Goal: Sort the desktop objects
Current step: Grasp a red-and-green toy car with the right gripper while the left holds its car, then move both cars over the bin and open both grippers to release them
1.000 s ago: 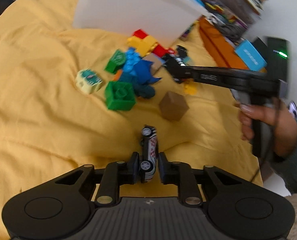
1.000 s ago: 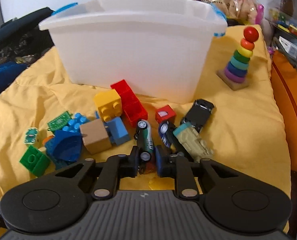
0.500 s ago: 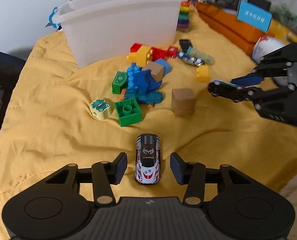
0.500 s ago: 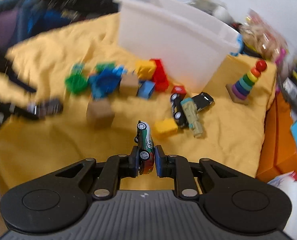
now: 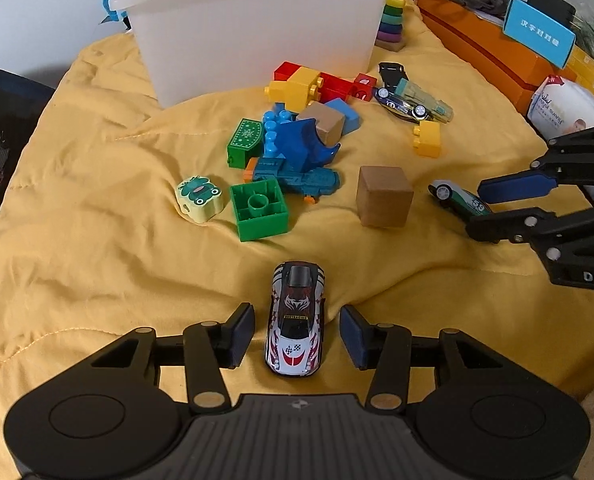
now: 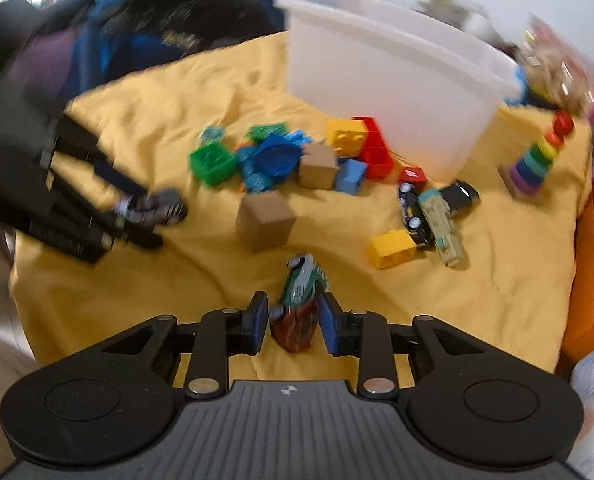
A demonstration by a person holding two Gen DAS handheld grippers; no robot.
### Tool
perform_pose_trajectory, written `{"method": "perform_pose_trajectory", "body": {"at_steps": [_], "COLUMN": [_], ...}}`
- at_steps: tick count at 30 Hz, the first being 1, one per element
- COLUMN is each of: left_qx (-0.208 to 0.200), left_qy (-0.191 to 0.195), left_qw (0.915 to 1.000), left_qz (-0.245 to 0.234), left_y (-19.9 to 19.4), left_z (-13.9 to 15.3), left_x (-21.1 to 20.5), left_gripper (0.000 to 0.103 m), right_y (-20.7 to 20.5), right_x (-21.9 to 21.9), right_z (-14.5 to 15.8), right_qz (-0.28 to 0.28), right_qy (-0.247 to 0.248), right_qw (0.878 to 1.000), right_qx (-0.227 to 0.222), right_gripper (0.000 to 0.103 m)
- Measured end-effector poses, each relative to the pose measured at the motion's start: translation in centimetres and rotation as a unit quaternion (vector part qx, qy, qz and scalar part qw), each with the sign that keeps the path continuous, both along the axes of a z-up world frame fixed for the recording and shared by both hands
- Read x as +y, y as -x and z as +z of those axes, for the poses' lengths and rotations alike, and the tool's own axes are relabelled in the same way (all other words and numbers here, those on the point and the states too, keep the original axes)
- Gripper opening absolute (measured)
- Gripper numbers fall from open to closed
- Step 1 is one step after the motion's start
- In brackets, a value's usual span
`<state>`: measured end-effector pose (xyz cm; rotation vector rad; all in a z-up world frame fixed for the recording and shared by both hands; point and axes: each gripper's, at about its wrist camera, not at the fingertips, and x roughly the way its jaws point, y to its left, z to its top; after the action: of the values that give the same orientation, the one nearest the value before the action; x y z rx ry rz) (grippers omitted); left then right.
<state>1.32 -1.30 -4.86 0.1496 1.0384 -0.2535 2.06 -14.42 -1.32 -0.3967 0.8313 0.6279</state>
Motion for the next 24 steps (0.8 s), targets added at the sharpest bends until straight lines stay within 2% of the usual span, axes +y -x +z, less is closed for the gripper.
{"method": "perform_pose_trajectory", "body": {"at_steps": [3,6,9,11,12,15,16,19,24], "left_qx": [0.000,0.002,0.000,-0.004,-0.004,0.000,-0.002,-0.026,-0.107], "left_qy": [-0.003,0.003,0.000,-0.004,-0.001,0.017,0.026,0.039,0.063], "left_qw": [1.0000,1.0000,1.0000,0.9999,0.9999,0.9998,0.9996,0.9988,0.9923], "left_qz": [-0.005,-0.004,-0.007,-0.012,-0.012,-0.006,-0.005,-0.011,-0.001], "left_y": [0.0,-0.1,-0.2,-0.3,-0.3,-0.6,-0.6,-0.6,-2.7], "left_z": [0.0,0.0,0.0,0.0,0.0,0.6,1.0,3.3,9.1], "left_x": [0.0,0.2,0.2,0.1,0.1,0.5,0.7,1.1,2.3], "left_gripper": [0.051,0.051,0.052,0.047,0.034,0.033,0.033,0.033,0.033], "right_y": [-0.7,-0.9,-1.1,-1.8,-2.1,-2.3,-2.0,-2.1,-3.7], "right_x": [-0.2,-0.2,-0.2,-0.5,-0.6,-0.4,-0.3,-0.2,-1.7], "right_z": [-0.1,0.1,0.0,-0.4,-0.7,-1.9,-2.0,-1.4,1.6], "right_qz": [-0.019,-0.004,-0.027,-0.058,-0.065,-0.058,-0.056,-0.061,-0.077], "right_qy": [-0.021,-0.058,-0.060,-0.060,-0.063,-0.055,-0.047,-0.029,-0.045], "right_qw": [0.999,0.997,0.996,0.995,0.993,0.993,0.994,0.995,0.996], "right_qx": [0.026,0.060,0.055,0.059,0.070,0.090,0.076,0.068,0.032], "right_gripper": [0.035,0.039,0.038,0.048,0.048,0.037,0.034,0.033,0.033]}}
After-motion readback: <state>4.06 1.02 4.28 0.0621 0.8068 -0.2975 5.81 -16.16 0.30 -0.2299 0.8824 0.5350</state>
